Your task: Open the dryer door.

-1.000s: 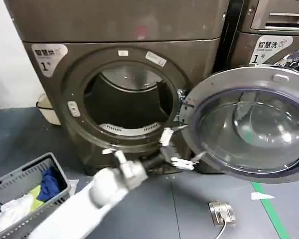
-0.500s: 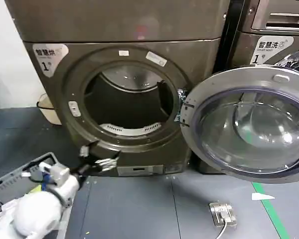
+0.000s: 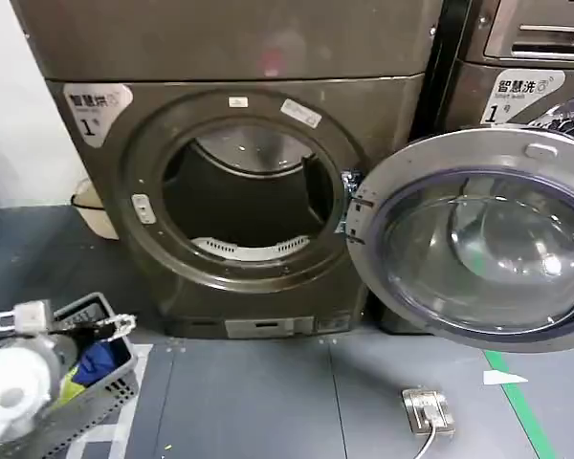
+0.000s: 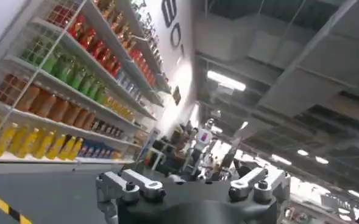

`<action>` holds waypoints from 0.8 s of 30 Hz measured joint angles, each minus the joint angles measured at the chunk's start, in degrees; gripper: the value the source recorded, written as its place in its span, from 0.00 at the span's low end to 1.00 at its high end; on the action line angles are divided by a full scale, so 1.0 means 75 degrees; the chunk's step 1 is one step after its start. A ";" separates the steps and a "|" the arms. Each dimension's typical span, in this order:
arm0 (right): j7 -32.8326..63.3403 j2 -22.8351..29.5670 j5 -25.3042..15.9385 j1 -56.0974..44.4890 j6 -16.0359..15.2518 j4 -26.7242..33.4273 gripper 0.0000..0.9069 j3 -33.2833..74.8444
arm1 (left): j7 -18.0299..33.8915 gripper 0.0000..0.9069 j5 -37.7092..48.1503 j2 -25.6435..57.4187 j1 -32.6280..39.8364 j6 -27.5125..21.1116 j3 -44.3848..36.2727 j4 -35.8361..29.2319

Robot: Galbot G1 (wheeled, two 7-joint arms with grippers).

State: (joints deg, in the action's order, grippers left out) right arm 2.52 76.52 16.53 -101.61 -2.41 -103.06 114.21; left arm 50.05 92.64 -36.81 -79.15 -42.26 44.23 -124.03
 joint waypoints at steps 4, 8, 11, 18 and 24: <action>-0.0001 0.0047 0.0012 -0.0006 0.0068 0.0062 1.00 -0.0014 | 0.1331 1.00 0.1949 0.0359 0.0123 0.0005 0.0203 0.0422; -0.0004 0.0148 0.0008 -0.0006 0.0170 0.0073 1.00 -0.0053 | 0.2127 1.00 0.3500 0.0684 0.0177 0.0008 0.0330 0.0899; -0.0032 0.0205 0.0001 -0.0006 0.0219 0.0062 1.00 -0.0085 | 0.2517 1.00 0.4338 0.0883 0.0264 0.0009 0.0354 0.1241; -0.0129 0.0231 -0.0035 -0.0027 0.0241 0.0039 1.00 -0.0080 | 0.2921 1.00 0.5397 0.1211 0.0653 0.0010 0.0193 0.2072; -0.0223 0.0274 -0.0039 -0.0044 0.0326 0.0005 1.00 -0.0063 | 0.3077 1.00 0.5837 0.1337 0.0931 0.0013 -0.0104 0.2773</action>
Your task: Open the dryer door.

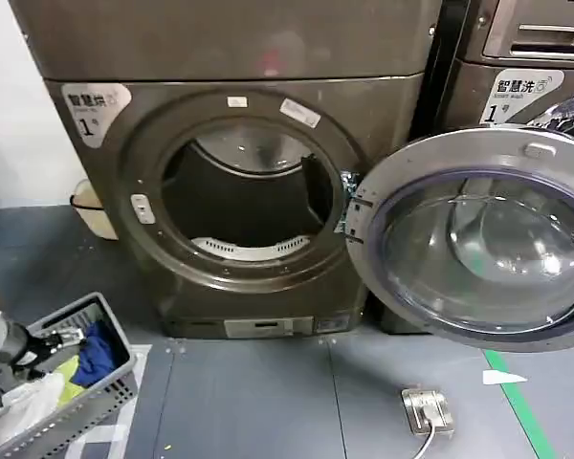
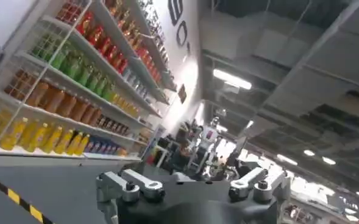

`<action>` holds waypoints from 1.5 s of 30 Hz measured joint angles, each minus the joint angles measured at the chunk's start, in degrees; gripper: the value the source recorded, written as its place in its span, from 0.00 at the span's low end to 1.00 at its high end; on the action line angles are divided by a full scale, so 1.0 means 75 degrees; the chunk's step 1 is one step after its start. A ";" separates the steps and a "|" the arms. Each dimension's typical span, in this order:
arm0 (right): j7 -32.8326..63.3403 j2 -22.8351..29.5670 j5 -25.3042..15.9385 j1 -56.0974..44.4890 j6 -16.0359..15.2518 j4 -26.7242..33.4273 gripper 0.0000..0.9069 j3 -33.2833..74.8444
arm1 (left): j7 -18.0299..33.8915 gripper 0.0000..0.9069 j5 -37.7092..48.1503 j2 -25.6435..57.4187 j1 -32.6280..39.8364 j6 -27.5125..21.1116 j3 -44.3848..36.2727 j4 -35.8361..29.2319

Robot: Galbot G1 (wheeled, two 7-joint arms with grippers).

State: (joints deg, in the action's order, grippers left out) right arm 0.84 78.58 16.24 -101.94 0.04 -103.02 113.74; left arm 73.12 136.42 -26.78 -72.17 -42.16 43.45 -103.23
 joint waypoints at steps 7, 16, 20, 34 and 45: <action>-0.0172 -0.0010 -0.0001 -0.0032 0.0168 0.0022 1.00 -0.0028 | -0.0171 1.00 0.0398 0.0279 0.0174 0.0001 -0.0233 0.0741; -0.0233 0.0029 -0.0001 -0.0030 0.0267 0.0032 1.00 -0.0059 | 0.0028 1.00 0.0825 0.0283 0.0545 0.0000 -0.0562 0.1441; -0.0226 0.0029 0.0003 -0.0028 0.0328 0.0079 1.00 -0.0057 | -0.0003 1.00 0.0740 0.0179 0.0667 -0.0002 -0.0683 0.1681; -0.0272 0.0077 -0.0083 -0.0027 0.0486 0.0187 1.00 -0.0038 | -0.0123 1.00 0.0588 0.0056 0.0953 -0.0005 -0.0903 0.2313; -0.0278 0.0083 -0.0086 -0.0031 0.0484 0.0153 1.00 -0.0022 | -0.0128 1.00 0.0586 0.0034 0.1093 -0.0004 -0.1011 0.2368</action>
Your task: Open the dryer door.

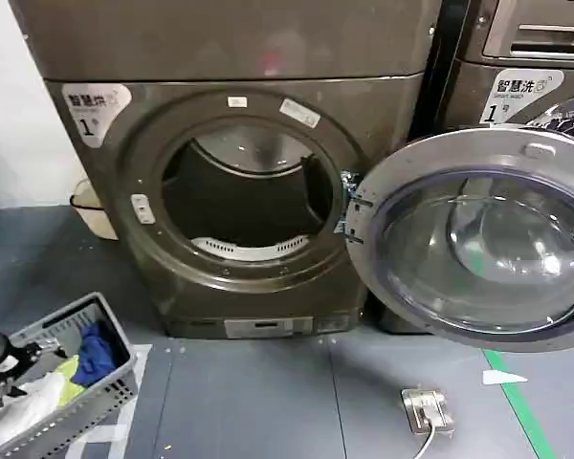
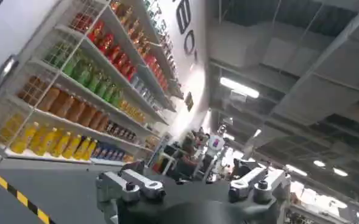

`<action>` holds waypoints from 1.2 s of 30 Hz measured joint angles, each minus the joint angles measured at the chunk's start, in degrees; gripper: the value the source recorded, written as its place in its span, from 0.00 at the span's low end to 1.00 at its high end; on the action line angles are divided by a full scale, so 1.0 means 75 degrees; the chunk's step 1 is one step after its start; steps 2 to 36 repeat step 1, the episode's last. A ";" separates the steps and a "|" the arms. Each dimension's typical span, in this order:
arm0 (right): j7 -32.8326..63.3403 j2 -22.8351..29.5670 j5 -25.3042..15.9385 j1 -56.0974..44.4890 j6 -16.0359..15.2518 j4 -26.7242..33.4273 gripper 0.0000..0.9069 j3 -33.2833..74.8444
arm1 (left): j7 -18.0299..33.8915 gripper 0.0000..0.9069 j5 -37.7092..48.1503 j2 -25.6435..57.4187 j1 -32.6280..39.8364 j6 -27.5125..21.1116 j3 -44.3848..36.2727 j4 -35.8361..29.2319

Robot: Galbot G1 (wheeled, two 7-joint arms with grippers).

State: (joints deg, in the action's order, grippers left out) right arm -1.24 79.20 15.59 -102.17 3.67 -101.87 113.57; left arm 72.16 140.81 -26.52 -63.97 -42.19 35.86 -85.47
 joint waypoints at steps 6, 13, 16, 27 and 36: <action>0.0000 0.0003 -0.0005 -0.0001 0.0000 -0.0002 1.00 0.0000 | 0.0000 1.00 0.0003 0.0001 0.0001 0.0000 -0.0003 -0.0010; 0.0000 0.0003 -0.0005 -0.0001 0.0000 -0.0002 1.00 0.0000 | 0.0000 1.00 0.0003 0.0001 0.0001 0.0000 -0.0003 -0.0010; 0.0000 0.0003 -0.0005 -0.0001 0.0000 -0.0002 1.00 0.0000 | 0.0000 1.00 0.0003 0.0001 0.0001 0.0000 -0.0003 -0.0010; 0.0000 0.0003 -0.0005 -0.0001 0.0000 -0.0002 1.00 0.0000 | 0.0000 1.00 0.0003 0.0001 0.0001 0.0000 -0.0003 -0.0010; 0.0000 0.0003 -0.0005 -0.0001 0.0000 -0.0002 1.00 0.0000 | 0.0000 1.00 0.0003 0.0001 0.0001 0.0000 -0.0003 -0.0010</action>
